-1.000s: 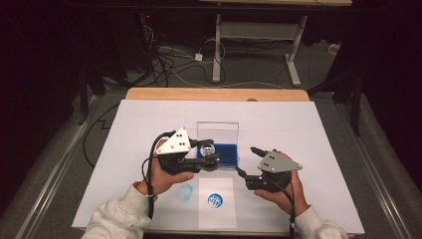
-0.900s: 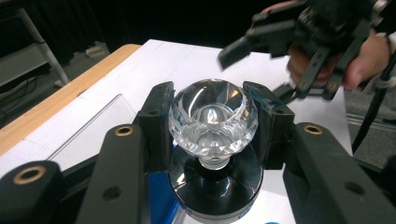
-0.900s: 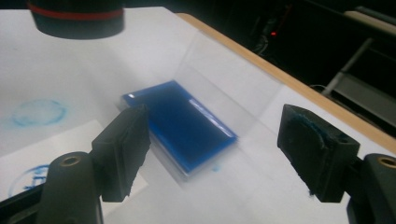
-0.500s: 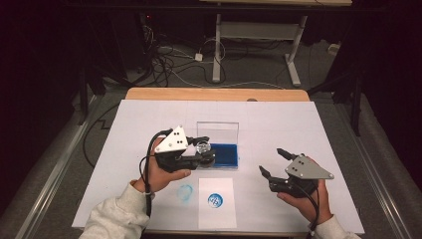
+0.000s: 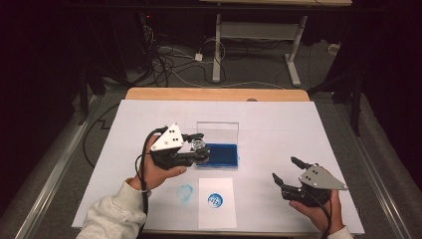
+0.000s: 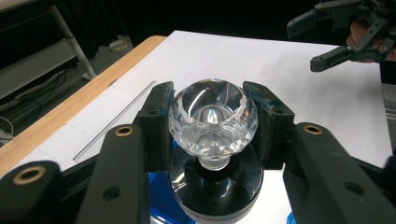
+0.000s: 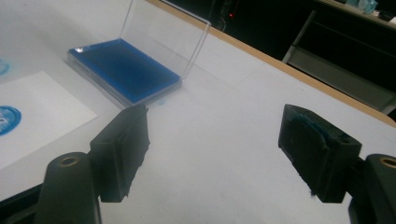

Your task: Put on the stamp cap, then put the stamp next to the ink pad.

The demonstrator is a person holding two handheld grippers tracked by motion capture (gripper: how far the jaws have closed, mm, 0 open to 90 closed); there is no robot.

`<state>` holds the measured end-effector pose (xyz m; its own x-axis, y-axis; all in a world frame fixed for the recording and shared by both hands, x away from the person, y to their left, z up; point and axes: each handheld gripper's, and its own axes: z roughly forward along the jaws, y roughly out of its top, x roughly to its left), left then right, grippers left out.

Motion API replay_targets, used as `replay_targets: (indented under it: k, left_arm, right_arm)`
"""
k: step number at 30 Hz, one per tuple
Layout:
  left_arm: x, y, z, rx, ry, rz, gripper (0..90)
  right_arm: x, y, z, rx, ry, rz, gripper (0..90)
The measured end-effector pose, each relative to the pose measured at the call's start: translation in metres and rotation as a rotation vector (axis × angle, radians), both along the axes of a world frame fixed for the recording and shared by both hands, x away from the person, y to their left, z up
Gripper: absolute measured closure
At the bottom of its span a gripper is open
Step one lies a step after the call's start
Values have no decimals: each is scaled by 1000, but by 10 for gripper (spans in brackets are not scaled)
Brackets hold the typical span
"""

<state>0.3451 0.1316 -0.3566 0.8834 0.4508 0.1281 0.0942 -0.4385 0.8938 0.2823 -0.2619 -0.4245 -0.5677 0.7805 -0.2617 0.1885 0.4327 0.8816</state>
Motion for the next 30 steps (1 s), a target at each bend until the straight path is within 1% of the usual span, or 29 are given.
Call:
replay_targets:
  k: [1,4,5,6,10,12,14,16,18,21,22,27,29,30]
  left_arm:
    - [0,1,0,5,-4,8,547]
    - [1,5,0,11,-9,25,547]
    - [2,8,0,11,-8,31,547]
    - [3,9,0,11,-7,33,547]
    - [6,15,0,16,-4,56,547]
    - [8,18,0,18,-2,70,547]
    - [10,21,-1,31,-5,87,547]
    - [13,23,-3,34,6,91,547]
    - [15,25,-6,36,13,100,547]
    - [19,26,-9,45,17,114,547]
    - [21,26,-10,44,26,116,547]
    - [29,24,-20,80,43,132,547]
    - [34,25,-24,86,63,138,547]
    - [36,25,-27,90,68,142,547]
  right_arm:
    - [-1,-1,-1,10,0,1,247]
    - [-5,-3,-3,14,1,1,242]
    - [-6,-3,-4,12,6,3,241]
    - [-8,-3,-5,2,3,0,238]
    - [-8,-4,-6,12,-4,-15,228]
    - [-8,-4,-7,7,-5,-15,228]
    - [-8,-4,-7,20,0,-15,225]
    - [-7,-4,-6,7,-8,-15,224]
    - [-6,-3,-7,14,1,-12,224]
    - [-6,-2,-7,6,2,-9,225]
    - [-6,-2,-8,2,4,-11,224]
    - [-6,-3,-8,6,8,-6,224]
    - [-7,-3,-8,2,2,-7,224]
    - [-7,-3,-8,4,7,-6,224]
